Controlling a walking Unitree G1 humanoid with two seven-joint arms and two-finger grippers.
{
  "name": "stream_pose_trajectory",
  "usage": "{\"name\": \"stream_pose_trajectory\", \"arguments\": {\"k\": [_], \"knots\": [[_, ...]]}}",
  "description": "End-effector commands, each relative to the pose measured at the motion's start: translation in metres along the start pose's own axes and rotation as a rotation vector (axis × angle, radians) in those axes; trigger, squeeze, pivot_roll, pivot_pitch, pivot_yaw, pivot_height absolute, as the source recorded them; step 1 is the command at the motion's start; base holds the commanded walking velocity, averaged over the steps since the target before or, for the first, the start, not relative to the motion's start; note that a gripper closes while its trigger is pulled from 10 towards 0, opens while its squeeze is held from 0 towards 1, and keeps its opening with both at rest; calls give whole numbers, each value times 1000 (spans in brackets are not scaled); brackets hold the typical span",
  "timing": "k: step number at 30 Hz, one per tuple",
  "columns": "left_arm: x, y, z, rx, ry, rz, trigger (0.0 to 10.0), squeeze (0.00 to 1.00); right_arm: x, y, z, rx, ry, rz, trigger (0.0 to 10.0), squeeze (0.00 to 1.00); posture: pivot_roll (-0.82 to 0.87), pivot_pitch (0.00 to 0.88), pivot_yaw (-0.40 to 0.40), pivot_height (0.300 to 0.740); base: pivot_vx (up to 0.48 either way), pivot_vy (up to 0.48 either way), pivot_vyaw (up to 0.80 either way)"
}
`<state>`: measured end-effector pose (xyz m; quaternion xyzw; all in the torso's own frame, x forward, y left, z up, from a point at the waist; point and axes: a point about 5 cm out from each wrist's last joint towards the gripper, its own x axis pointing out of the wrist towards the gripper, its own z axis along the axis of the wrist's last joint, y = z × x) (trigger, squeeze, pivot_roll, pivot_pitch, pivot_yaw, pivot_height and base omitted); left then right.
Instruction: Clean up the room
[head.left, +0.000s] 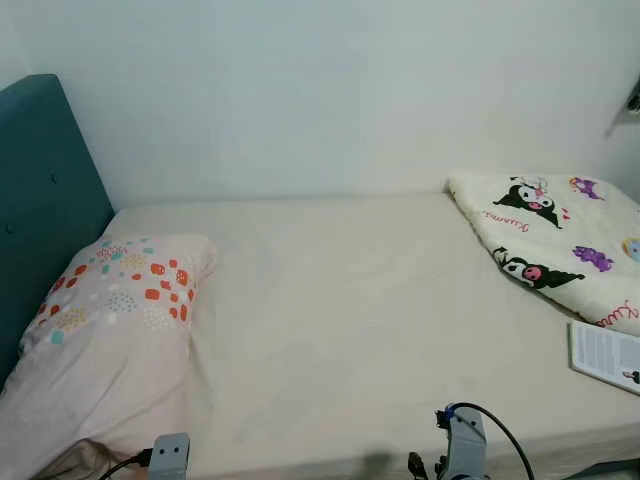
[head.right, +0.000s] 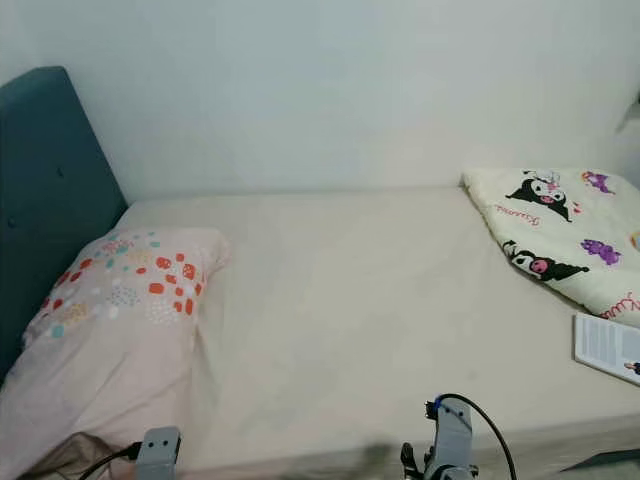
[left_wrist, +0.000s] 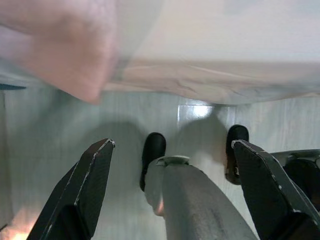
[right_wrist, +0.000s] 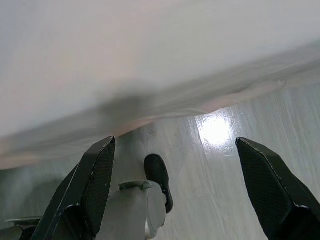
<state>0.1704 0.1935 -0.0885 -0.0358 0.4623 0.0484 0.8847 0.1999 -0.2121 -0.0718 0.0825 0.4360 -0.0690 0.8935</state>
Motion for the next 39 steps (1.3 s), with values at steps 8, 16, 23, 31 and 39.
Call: {"name": "stream_pose_trajectory", "arguments": {"k": [8, 16, 23, 31, 39], "knots": [[-1, 0, -5, -8, 23, -6, 10000, 0, 2, 4, 13, -10, -44, 26, 10000, 0, -48, 0, -44, 740, 0, -480, 0], [-1, 1, -5, -7, 26, -11, 10000, 0, 3, 9, 22, -36, -69, 45, 10000, 0, -48, 0, -45, 740, 0, -480, 0], [0, 0, -2, -25, 13, -14, 10000, 0, 4, 12, 30, -44, -93, 53, 10000, 0, -50, 0, -46, 740, 0, -480, 0], [5, -8, 40, -77, -135, -68, 10000, 0, 4, 25, 81, 0, -264, 124, 10000, 0, -58, 0, -48, 740, 0, -480, 0], [6, -18, 75, -98, -250, -128, 10000, 0, 1, 35, 110, -8, -361, 178, 10000, 0, -58, 0, -48, 740, 0, -480, 0]]}}
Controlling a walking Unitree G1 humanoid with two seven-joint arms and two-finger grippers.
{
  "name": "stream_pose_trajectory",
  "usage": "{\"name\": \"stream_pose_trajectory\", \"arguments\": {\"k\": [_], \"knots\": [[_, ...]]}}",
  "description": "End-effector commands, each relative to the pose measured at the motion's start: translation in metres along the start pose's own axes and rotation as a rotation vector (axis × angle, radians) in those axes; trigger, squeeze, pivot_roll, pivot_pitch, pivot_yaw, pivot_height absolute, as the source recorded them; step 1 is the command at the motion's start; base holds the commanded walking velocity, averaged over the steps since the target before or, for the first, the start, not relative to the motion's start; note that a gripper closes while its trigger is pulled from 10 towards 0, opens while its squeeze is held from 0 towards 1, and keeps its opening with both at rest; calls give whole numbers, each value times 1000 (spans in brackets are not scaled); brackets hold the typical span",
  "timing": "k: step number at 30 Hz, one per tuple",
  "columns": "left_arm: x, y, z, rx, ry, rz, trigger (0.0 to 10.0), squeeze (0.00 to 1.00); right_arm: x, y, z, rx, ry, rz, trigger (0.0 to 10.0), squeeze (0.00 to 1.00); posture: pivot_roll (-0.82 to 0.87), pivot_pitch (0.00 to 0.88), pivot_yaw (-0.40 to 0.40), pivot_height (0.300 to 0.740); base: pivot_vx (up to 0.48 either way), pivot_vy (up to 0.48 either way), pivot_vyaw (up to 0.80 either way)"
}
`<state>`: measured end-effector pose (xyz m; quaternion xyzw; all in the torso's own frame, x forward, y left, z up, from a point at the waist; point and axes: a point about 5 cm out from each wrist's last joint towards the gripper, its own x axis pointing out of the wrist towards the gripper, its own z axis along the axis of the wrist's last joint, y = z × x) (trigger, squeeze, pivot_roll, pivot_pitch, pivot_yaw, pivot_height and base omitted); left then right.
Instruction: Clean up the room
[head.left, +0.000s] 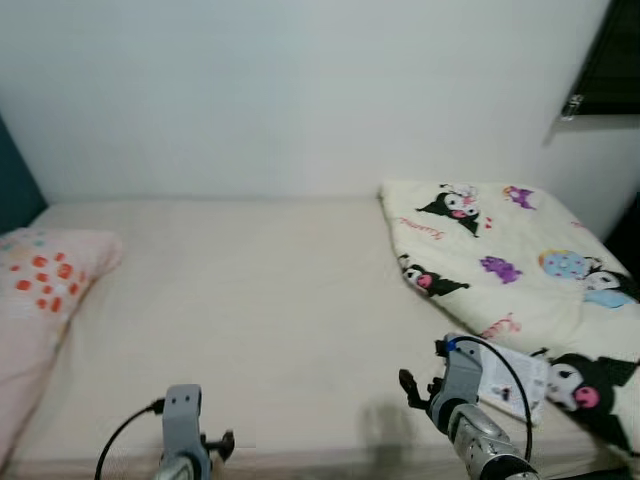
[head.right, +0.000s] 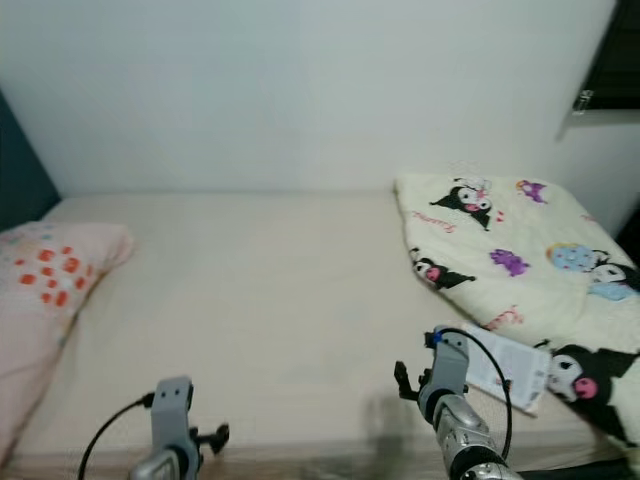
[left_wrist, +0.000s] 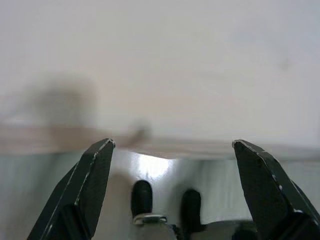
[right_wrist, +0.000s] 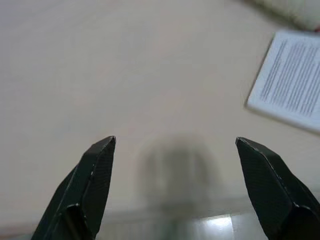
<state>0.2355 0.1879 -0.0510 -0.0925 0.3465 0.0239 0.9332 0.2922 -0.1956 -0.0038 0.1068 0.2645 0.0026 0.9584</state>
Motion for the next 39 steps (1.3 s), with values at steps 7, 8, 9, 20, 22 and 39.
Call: {"name": "stream_pose_trajectory", "arguments": {"k": [7, 8, 9, 20, 22, 39], "knots": [[4, -12, 9, -46, -44, -43, 10000, 0, 2, 0, 13, -8, -52, 13, 10000, 0, -61, 0, -47, 740, 0, -480, 0], [4, -12, 9, -46, -44, -43, 10000, 0, 2, 0, 13, -8, -52, 13, 10000, 0, -61, 0, -47, 740, 0, -480, 0], [4, -13, 11, -50, -50, -47, 10000, 0, 2, 1, 15, -11, -57, 18, 10000, 0, -61, 0, -47, 740, 0, -480, 0], [10, -34, 36, -52, -136, -162, 10000, 0, 4, 1, 21, -4, -75, 10, 10000, 0, -61, 0, -41, 740, 0, -480, 288], [10, -37, 40, -53, -148, -178, 10000, 0, 4, 0, 24, 13, -85, 4, 10000, 0, -60, 0, -40, 740, 0, -480, 0], [12, -42, 55, -95, -193, -211, 10000, 0, 5, -2, 40, 17, -138, -9, 10000, 0, -67, 0, -39, 740, 0, -247, 0]]}}
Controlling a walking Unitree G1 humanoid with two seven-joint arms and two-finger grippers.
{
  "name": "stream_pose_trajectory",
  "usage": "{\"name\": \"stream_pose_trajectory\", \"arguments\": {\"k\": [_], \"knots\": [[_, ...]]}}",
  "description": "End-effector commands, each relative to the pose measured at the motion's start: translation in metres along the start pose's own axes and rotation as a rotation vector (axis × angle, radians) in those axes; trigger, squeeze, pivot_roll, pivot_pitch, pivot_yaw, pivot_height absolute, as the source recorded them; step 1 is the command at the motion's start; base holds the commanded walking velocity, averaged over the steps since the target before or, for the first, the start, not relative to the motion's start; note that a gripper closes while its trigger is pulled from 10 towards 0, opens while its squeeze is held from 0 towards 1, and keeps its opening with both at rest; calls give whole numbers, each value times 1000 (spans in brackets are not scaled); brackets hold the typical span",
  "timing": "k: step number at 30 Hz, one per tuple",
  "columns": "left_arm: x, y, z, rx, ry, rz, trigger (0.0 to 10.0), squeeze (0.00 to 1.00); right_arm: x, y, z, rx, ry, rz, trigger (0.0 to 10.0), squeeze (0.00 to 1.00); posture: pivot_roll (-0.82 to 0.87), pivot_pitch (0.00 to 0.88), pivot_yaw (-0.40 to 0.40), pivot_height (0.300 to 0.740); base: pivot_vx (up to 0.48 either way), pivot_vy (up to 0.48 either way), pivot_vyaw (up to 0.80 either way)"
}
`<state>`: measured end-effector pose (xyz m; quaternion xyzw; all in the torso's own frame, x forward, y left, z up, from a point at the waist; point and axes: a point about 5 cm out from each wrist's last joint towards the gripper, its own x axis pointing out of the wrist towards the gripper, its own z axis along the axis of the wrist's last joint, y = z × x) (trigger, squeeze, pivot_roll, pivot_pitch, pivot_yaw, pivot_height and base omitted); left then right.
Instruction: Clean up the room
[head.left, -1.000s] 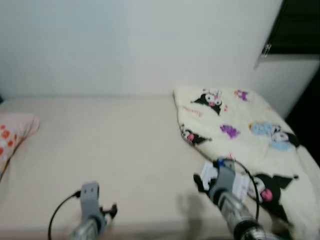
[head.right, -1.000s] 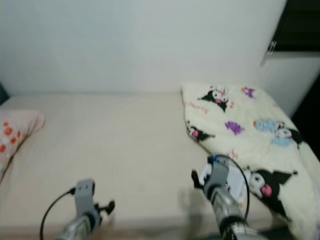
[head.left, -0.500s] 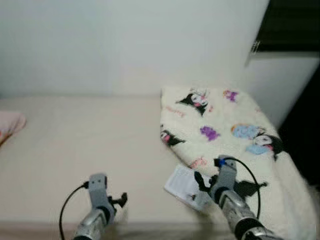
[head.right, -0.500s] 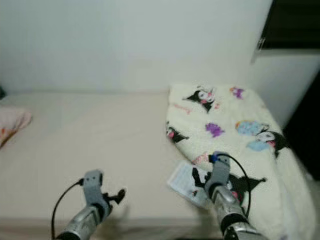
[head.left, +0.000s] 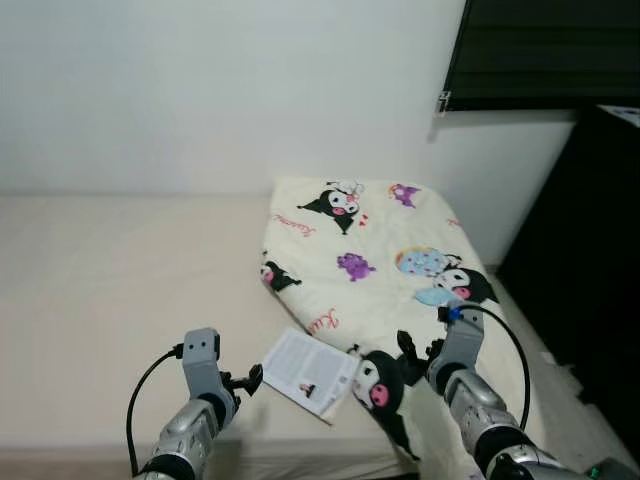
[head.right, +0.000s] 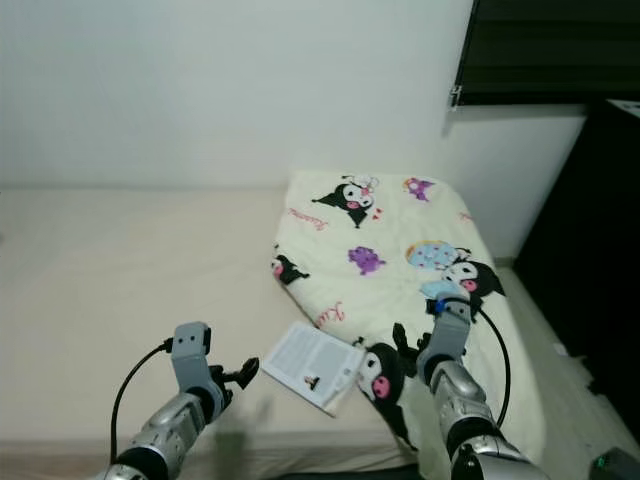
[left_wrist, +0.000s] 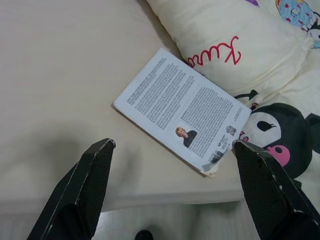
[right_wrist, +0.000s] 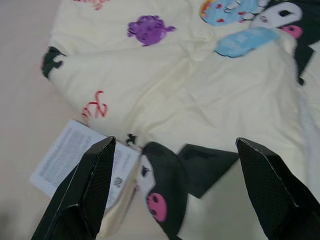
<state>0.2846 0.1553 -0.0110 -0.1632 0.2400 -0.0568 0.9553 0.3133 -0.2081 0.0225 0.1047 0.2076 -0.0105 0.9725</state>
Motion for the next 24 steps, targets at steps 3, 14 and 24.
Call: {"name": "stream_pose_trajectory", "arguments": {"k": [3, 14, 24], "knots": [[1, 0, 4, -21, -11, 6, 10000, 0, 2, 3, 8, 20, -29, 2, 10000, 0, -69, 0, -40, 740, 0, 0, 0], [6, -10, 14, 7, -52, -45, 10000, 0, 6, 7, 21, 25, -72, 19, 10000, 0, -77, 0, -40, 740, 0, -175, 0], [8, -17, 19, -84, -80, -93, 10000, 0, 10, 11, 37, 42, -114, 39, 10000, 0, -76, 0, -45, 740, 0, -214, 0]]}}
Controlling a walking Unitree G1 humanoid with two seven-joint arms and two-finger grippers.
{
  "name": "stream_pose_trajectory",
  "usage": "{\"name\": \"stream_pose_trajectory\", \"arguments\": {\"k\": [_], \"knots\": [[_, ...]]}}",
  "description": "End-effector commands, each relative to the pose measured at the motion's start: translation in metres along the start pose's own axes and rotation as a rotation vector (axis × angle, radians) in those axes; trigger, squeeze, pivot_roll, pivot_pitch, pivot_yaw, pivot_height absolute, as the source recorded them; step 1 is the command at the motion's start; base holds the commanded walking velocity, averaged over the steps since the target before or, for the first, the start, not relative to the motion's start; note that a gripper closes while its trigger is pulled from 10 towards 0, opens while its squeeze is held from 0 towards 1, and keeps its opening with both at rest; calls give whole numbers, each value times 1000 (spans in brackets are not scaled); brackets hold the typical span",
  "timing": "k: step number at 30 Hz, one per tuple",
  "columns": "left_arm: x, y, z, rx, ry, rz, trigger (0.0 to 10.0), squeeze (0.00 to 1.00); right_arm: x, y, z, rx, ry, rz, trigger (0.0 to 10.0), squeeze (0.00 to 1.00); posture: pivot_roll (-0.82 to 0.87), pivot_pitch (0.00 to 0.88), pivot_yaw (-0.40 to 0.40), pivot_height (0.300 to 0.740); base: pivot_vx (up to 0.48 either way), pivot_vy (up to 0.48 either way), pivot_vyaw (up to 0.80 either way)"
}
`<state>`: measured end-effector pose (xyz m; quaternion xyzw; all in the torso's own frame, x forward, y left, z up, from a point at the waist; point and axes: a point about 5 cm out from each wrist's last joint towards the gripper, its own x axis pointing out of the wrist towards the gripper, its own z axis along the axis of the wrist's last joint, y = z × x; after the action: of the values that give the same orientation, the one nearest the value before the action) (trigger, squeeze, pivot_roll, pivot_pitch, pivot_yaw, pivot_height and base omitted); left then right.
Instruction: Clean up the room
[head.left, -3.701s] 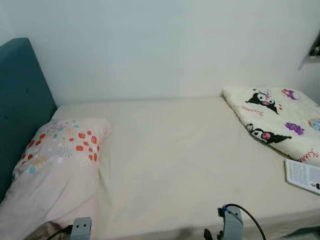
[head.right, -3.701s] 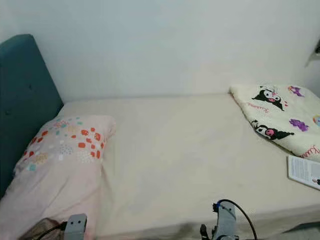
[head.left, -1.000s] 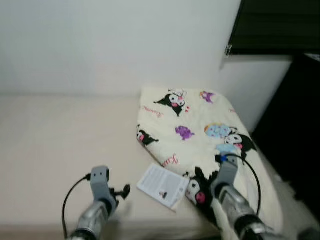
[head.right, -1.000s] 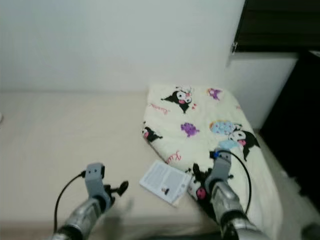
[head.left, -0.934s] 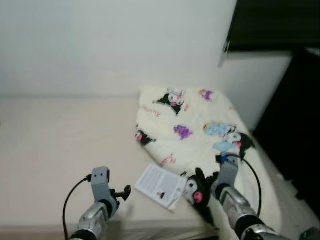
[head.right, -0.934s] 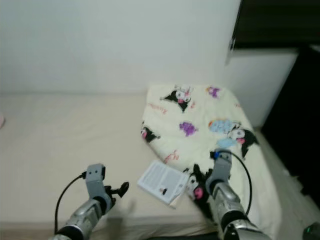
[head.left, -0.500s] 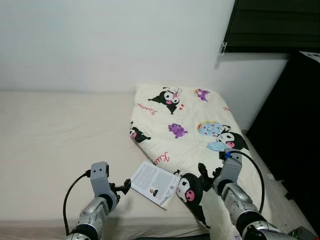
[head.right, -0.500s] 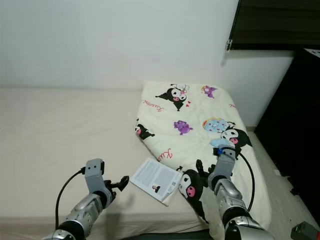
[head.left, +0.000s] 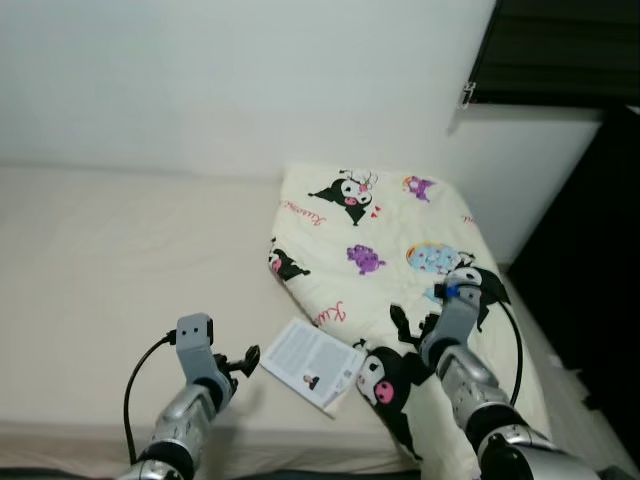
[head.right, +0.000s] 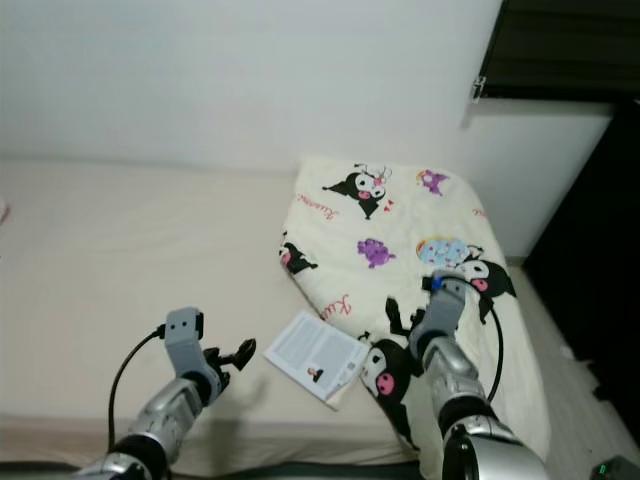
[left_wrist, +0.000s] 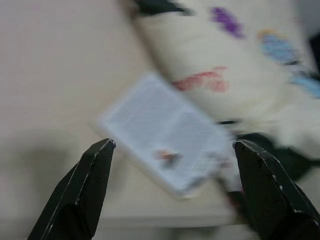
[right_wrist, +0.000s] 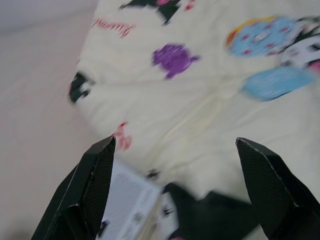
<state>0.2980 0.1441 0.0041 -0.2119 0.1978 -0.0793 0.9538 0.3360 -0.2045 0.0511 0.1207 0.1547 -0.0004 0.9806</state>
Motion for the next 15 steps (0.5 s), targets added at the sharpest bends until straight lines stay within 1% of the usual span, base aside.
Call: {"name": "stream_pose_trajectory", "arguments": {"k": [1, 4, 6, 8, 9, 12, 13, 14, 15], "knots": [[2, -2, 3, -29, -6, -15, 10000, 0, 2, 2, 6, 16, -21, 6, 10000, 0, -78, 0, -44, 740, 0, 0, 0], [1, -2, 2, -31, -10, -31, 10000, 0, 4, 5, 12, 13, -39, 20, 10000, 0, -83, 0, -41, 740, 0, 0, 0], [0, -2, 1, -26, -10, -39, 10000, 0, 4, 6, 12, 5, -40, 26, 10000, 0, -83, 0, -41, 740, 0, -480, 0], [-2, 0, -2, 3, 0, -39, 10000, 0, 2, 7, 6, -10, -23, 33, 10000, 0, -83, 0, -41, 740, 0, -480, 0], [-2, 0, -2, 3, 0, -39, 10000, 0, 2, 7, 6, -10, -23, 33, 10000, 0, -83, 0, -41, 740, 0, -480, 0], [-9, 11, -9, 21, 29, 9, 10000, 0, -4, 4, -14, -18, 27, 29, 10000, 0, -93, 0, -42, 740, 0, -480, 0], [-9, 11, -9, 21, 29, 9, 10000, 0, -4, 4, -14, -18, 27, 29, 10000, 0, -93, 0, -42, 740, 0, -480, 0], [-11, 17, -10, 23, 34, 42, 10000, 0, -7, 2, -20, -13, 39, 23, 10000, 0, -94, 0, -41, 740, 0, -480, 0], [-11, 17, -10, 23, 34, 42, 10000, 0, -7, 2, -20, -13, 39, 23, 10000, 0, -94, 0, -41, 740, 0, -480, 0]]}}
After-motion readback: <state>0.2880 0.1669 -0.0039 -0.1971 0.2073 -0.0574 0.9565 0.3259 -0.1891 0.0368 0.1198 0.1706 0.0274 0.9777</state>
